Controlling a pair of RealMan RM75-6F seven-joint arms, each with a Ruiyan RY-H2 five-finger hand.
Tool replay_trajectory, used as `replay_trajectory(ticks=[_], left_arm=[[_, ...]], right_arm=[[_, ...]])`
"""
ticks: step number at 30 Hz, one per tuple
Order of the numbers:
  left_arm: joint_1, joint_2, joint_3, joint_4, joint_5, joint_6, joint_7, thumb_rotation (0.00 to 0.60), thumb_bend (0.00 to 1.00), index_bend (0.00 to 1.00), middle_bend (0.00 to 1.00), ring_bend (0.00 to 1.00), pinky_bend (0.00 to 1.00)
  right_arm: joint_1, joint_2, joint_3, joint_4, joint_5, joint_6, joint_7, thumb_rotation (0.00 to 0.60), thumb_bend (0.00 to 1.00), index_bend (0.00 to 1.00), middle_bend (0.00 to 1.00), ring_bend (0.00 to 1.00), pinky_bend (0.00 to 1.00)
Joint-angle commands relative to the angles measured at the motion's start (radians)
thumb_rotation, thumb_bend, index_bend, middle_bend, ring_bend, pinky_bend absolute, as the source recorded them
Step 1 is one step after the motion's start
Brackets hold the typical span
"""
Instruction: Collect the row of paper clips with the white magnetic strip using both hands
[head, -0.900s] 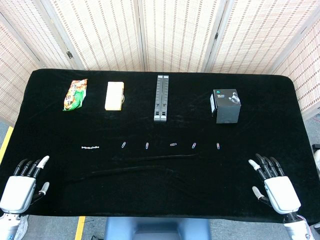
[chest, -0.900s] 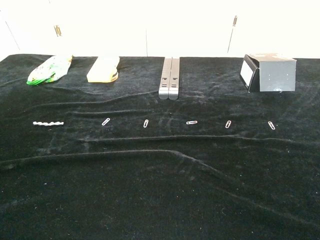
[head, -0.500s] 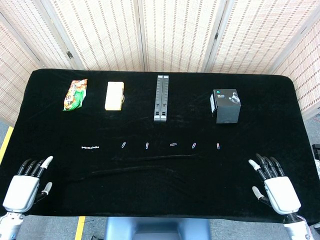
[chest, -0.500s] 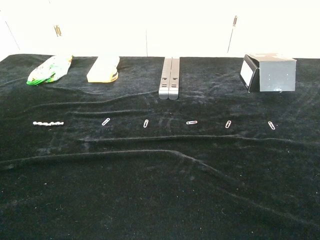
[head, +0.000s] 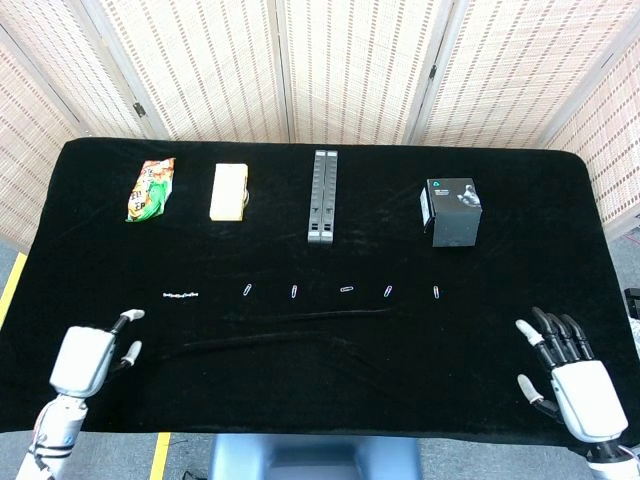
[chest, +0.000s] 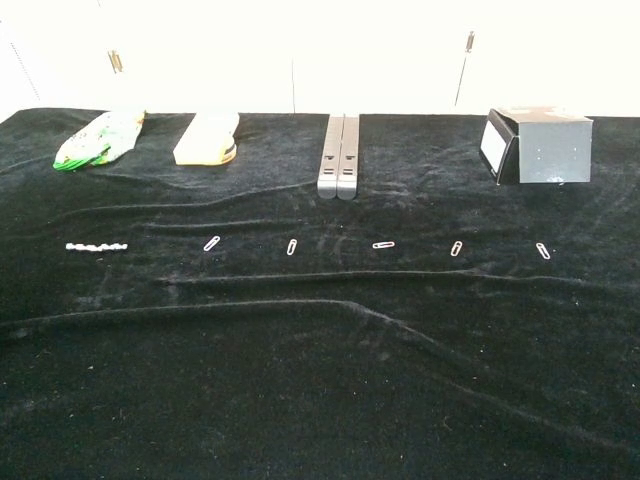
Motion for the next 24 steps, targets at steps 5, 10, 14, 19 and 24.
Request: replay_trajectory(ticks=[5,10,14,19,24], left_arm=[[-0.106,-0.03,-0.06,-0.026,-0.142,-0.207,0.003,0.6,0.41,0.37,1.0,1.0,1.0],[-0.165,-0.069,-0.091,-0.005,-0.231,-0.309,0.05,0.6,0.39,0.34,1.0,1.0,1.0],[-0.207,-0.09,-0.105,0.033,-0.283,-0.379,0.052,0.6,0.28,0.34,1.0,1.0,1.0],[-0.246,-0.118,-0.121,0.114,-0.33,-0.432,0.024,0.6,0.27,0.34,1.0,1.0,1.0],[-0.279,-0.15,-0.125,0.186,-0.337,-0.451,0.004,0.6,0.29,0.37,1.0,1.0,1.0]], right_arm=[[0.009,0.007,0.009,0.002,0.02,-0.022,0.026,0.6,0.36,0.1,0.0,0.0,0.0],[0.028,0.017,0.028,0.003,0.066,-0.064,0.061,0.6,0.36,0.1,0.0,0.0,0.0],[0.04,0.023,0.035,0.006,0.083,-0.089,0.082,0.6,0.36,0.1,0.0,0.0,0.0],[0.047,0.027,0.04,0.01,0.095,-0.101,0.099,0.6,0.36,0.1,0.0,0.0,0.0],[0.048,0.027,0.044,0.011,0.104,-0.105,0.102,0.6,0.36,0.1,0.0,0.0,0.0]])
